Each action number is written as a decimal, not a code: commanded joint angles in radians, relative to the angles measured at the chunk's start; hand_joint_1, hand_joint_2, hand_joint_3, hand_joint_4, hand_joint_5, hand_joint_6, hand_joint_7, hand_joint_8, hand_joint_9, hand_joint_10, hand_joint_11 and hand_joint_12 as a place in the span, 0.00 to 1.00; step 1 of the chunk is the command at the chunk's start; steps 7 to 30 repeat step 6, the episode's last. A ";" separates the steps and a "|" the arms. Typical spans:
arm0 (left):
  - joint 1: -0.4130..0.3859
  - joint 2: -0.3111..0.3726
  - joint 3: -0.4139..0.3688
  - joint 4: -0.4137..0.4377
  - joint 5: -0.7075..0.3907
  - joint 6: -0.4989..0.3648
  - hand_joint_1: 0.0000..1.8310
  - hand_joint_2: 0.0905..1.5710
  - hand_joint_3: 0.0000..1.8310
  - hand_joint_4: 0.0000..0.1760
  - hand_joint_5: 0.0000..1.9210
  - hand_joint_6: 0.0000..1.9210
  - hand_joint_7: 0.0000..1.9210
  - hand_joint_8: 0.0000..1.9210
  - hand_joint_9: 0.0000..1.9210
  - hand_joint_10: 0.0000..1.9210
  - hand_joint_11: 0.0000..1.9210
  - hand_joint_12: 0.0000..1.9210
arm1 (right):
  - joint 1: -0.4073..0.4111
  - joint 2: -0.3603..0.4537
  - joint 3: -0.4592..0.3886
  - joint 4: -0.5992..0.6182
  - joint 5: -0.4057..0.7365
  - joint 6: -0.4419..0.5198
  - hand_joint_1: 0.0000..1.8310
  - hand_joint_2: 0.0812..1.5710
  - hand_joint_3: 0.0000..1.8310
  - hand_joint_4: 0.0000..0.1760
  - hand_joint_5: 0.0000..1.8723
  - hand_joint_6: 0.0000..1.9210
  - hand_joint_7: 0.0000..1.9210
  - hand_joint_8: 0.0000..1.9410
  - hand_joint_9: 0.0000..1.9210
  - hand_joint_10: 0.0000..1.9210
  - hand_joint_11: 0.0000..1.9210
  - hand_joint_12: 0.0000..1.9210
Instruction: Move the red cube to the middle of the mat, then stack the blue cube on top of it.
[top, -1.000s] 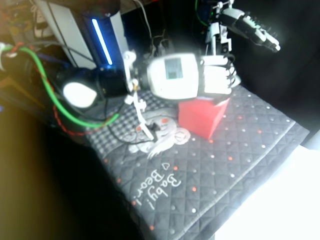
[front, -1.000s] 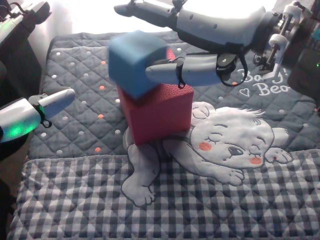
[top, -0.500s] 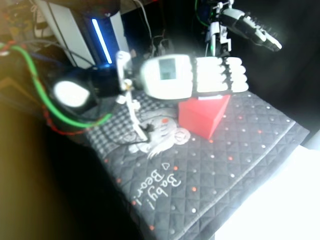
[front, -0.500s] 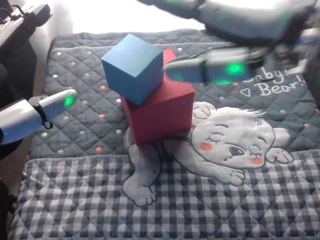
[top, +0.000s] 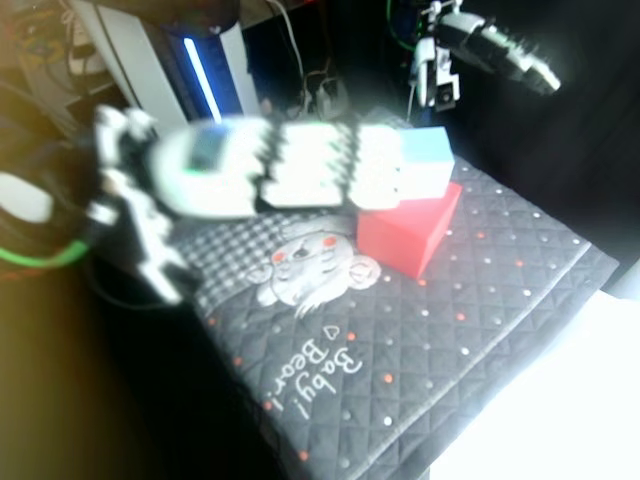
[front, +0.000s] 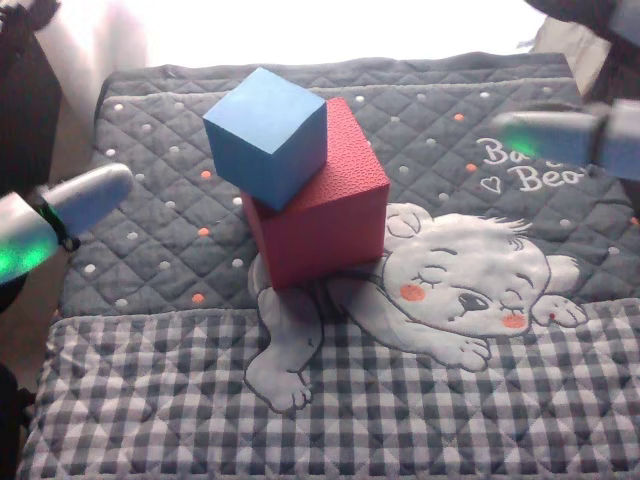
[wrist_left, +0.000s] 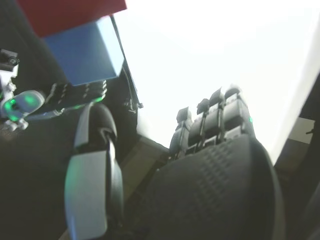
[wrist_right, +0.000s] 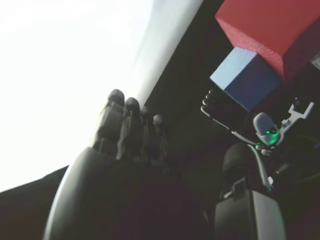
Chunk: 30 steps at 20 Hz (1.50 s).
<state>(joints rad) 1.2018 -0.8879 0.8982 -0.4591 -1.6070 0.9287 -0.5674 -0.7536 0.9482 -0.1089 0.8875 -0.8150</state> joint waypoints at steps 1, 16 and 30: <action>-0.007 0.006 0.001 0.026 -0.125 -0.002 0.25 0.66 0.00 0.70 0.00 0.00 0.00 0.00 0.00 0.00 0.00 0.00 | -0.018 0.031 -0.017 0.059 0.171 -0.023 0.19 0.77 0.00 0.06 0.00 0.00 0.00 0.00 0.00 0.00 0.00 0.00; -0.007 0.031 -0.003 0.050 -0.125 0.010 0.21 0.67 0.00 0.96 0.00 0.00 0.00 0.00 0.00 0.00 0.00 0.00 | -0.230 0.169 -0.148 0.202 0.409 -0.202 0.26 0.76 0.00 0.54 0.00 0.00 0.00 0.00 0.00 0.00 0.00 0.00; -0.007 0.031 -0.003 0.050 -0.125 0.010 0.21 0.67 0.00 0.96 0.00 0.00 0.00 0.00 0.00 0.00 0.00 0.00 | -0.230 0.169 -0.148 0.202 0.409 -0.202 0.26 0.76 0.00 0.54 0.00 0.00 0.00 0.00 0.00 0.00 0.00 0.00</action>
